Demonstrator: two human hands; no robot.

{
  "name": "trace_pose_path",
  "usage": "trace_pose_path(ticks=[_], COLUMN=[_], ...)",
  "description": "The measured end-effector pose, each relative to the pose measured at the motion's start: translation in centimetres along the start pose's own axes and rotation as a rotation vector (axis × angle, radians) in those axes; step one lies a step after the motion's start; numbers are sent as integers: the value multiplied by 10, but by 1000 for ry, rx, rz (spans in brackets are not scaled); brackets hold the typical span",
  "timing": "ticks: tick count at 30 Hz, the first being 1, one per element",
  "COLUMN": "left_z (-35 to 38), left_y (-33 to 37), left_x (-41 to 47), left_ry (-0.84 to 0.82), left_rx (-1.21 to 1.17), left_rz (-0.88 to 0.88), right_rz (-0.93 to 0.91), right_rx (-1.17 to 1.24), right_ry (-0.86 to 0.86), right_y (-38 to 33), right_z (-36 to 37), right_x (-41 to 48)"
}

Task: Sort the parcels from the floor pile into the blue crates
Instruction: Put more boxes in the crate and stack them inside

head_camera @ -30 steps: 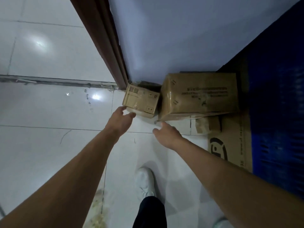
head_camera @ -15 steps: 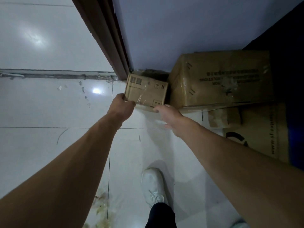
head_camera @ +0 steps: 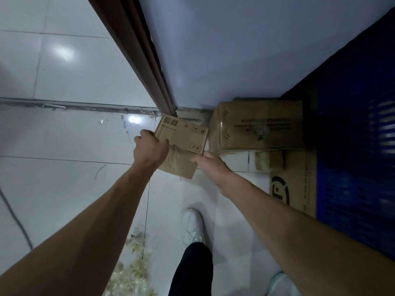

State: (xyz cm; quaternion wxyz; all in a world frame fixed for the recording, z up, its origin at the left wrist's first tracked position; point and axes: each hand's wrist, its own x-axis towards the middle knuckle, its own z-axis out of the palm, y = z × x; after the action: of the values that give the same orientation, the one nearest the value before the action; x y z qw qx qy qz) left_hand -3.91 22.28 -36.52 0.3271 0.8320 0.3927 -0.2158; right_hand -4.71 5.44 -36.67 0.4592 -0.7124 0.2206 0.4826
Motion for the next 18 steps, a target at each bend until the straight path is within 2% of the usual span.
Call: trace_pose_path(ticks=[9,18], left_z=[-91,-126], left_y=[58,132], left_x=[-161,-353], left_ry=[72,117], left_rx=[-150,-297], left_rz=[-35,21], right_rz=[-170,-308], right_rx=[-38,37], right_ry=[-17,77], right_y=[-37,-17], right_z=[-59,-141], right_x=[-201,-398])
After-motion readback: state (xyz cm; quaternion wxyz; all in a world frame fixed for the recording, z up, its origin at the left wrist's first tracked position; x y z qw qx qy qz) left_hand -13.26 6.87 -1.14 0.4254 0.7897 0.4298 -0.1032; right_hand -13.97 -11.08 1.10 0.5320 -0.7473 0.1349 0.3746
